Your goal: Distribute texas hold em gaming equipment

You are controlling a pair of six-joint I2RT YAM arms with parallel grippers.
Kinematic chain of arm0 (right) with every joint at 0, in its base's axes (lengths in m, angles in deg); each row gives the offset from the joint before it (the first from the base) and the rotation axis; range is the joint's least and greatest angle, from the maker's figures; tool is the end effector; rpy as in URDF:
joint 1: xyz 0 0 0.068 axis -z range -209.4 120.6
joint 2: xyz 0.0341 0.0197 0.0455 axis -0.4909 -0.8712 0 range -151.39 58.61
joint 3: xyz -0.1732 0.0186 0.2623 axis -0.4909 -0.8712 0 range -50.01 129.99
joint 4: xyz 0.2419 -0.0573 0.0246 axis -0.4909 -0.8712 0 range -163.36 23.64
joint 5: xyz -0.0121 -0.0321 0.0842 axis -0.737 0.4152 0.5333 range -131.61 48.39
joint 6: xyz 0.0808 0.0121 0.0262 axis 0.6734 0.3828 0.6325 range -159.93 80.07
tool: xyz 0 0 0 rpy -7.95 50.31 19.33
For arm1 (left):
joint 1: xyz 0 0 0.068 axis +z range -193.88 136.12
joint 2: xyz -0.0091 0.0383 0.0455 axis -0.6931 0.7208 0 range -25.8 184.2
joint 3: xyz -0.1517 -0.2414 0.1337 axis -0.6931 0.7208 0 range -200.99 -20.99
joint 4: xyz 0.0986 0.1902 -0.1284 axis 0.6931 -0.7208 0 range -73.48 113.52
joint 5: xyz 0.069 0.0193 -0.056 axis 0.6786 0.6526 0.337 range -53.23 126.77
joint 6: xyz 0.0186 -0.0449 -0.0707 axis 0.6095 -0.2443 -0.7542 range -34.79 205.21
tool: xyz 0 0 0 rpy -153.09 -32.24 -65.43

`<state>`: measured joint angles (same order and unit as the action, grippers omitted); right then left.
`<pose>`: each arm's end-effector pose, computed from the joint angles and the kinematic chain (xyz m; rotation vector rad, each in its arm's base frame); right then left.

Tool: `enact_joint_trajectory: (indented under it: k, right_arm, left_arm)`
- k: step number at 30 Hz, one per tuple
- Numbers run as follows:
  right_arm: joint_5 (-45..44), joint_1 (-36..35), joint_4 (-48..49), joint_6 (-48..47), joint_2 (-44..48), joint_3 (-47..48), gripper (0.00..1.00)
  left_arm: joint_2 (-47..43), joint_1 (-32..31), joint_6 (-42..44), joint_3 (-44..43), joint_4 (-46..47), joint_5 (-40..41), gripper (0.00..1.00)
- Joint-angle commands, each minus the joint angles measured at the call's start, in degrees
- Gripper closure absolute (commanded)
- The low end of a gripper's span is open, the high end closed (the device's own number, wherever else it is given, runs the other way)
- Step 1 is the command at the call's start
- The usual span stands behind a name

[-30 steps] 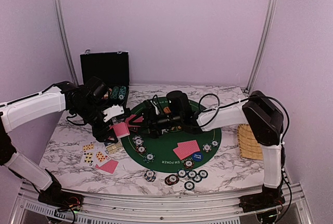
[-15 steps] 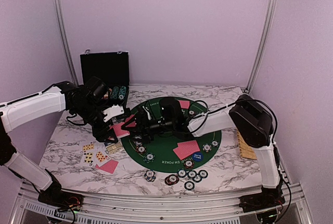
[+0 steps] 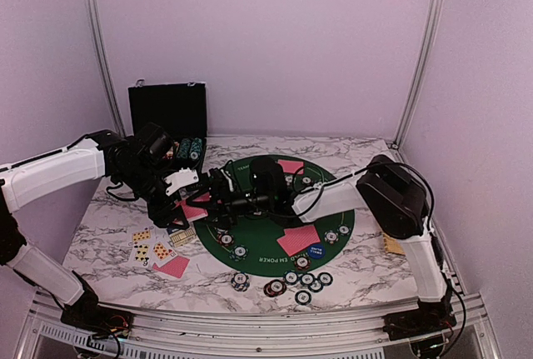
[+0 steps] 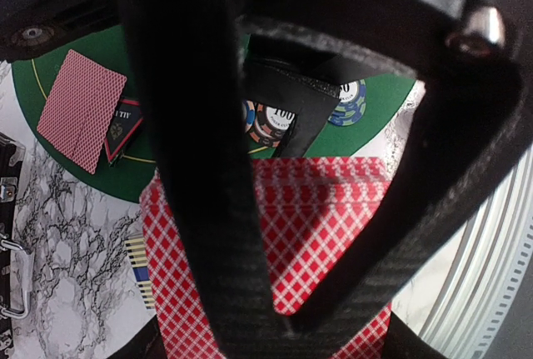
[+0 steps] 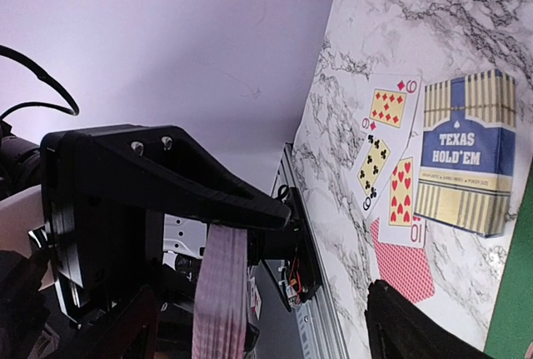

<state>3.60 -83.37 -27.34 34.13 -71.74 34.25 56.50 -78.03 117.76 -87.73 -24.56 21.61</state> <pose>0.2800 0.4762 0.2061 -0.4059 2.2665 2.1109 0.2240 -0.1760 0.2817 1.5335 2.1791 -0.3628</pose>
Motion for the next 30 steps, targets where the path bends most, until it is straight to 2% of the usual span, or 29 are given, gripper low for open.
enact_joint_trajectory:
  k: [1,13,23,30]
  right_arm:
    - [0.74,-0.99,2.52,1.54,-2.19,4.06,0.16]
    - [1.37,-1.66,-0.75,0.56,-4.82,7.04,0.18]
    - [1.49,-0.84,-4.78,-2.69,-4.44,5.03,0.19]
    - [0.04,0.33,-11.52,-7.47,-2.23,4.84,0.29]
  left_arm:
    - [-0.11,0.31,0.14,-1.81,-0.53,-1.02,1.00]
    - [-0.18,0.31,0.10,-1.65,-0.53,-1.04,1.00]
    - [-0.45,0.31,0.16,-1.61,-0.52,-1.05,1.00]
    - [-0.55,0.31,0.14,-1.81,-0.53,-1.06,1.00]
